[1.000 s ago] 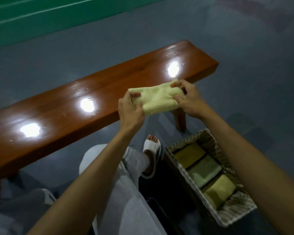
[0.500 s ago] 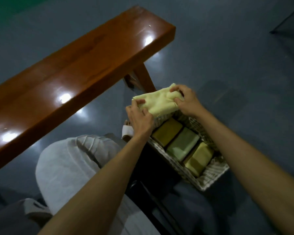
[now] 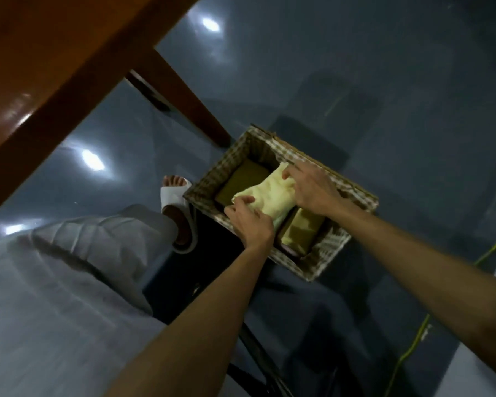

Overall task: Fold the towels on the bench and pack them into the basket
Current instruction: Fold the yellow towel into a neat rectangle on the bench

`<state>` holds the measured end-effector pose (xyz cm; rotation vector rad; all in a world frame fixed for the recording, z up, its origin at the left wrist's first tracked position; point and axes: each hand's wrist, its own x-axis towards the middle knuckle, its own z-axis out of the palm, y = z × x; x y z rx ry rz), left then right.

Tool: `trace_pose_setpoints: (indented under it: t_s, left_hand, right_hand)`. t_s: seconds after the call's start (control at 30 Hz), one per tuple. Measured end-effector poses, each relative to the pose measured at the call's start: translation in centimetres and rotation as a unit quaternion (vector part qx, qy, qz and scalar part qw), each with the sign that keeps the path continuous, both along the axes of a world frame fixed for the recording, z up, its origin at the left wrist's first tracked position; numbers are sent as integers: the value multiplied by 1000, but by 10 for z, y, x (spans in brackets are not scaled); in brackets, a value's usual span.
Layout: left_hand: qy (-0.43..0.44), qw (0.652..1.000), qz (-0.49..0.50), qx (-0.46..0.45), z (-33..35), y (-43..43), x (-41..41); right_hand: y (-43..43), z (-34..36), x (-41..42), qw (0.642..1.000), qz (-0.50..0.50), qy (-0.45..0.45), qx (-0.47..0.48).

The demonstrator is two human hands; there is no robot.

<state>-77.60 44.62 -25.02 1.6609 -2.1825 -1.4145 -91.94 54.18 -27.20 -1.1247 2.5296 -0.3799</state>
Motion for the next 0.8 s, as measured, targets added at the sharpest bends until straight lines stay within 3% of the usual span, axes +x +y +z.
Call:
trace_pose_setpoints:
  t_s: [0.13,0.5,0.63,0.8]
  left_hand:
    - [-43,999,8,22,-21,29,-7]
    - [-117,984,50,126,-72,89,-20]
    - [-145,968,-18,205,-87,91,-20]
    - [-225,904,-168,323,-95,84,-21]
  right_hand:
    - [25,-20,11,998,22,25,44]
    - [42,-60,-2,975,12,-14,224]
    - [47,-75,-1,968,13,6,252]
    - [48,-93,0,961,4,-11,276]
